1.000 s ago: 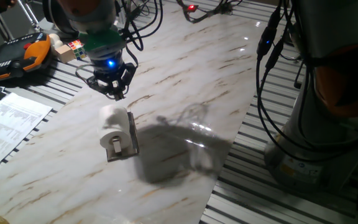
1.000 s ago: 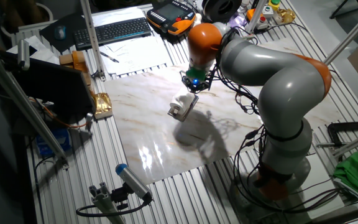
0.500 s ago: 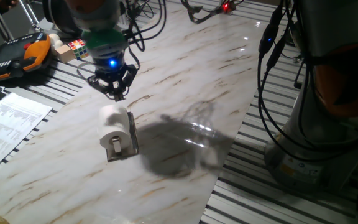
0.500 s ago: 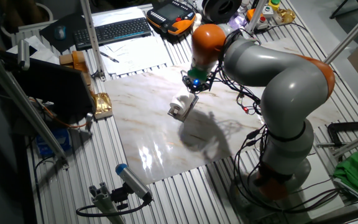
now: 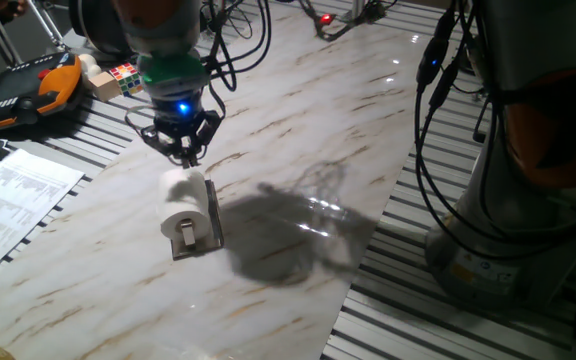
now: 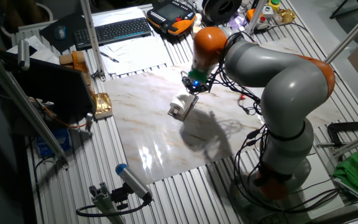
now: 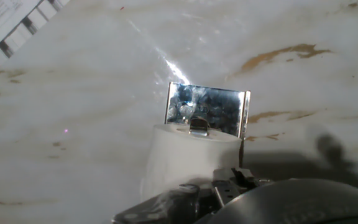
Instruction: Take the roll of paper down from the shelf
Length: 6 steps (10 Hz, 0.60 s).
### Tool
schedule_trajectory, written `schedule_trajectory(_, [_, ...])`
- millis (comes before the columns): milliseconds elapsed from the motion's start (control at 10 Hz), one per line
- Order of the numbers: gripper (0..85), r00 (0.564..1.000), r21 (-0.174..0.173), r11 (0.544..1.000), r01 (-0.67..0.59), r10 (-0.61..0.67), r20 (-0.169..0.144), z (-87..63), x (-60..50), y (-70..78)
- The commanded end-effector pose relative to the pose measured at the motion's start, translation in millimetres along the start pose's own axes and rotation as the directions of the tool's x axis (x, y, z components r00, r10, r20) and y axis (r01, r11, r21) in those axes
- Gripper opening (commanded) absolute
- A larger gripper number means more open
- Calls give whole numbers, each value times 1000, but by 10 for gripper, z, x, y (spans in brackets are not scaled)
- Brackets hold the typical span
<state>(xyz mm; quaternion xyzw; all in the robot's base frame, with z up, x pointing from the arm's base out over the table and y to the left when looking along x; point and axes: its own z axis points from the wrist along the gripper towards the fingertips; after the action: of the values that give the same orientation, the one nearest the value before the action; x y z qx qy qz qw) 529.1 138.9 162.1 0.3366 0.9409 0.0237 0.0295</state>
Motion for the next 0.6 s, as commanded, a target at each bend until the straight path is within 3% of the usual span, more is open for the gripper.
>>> schedule_trajectory(0, [570, 1000, 12, 1000, -22, 22, 14, -5, 4, 32])
schedule_trajectory(100, [797, 998, 16, 999, -49, 48, 28, -4, 12, 69])
schedule_trajectory(200, [850, 997, 18, 997, -71, 71, 37, 10, 17, 116])
schedule_trajectory(500, [850, 996, 33, 997, -73, 72, 50, 83, 3, 194])
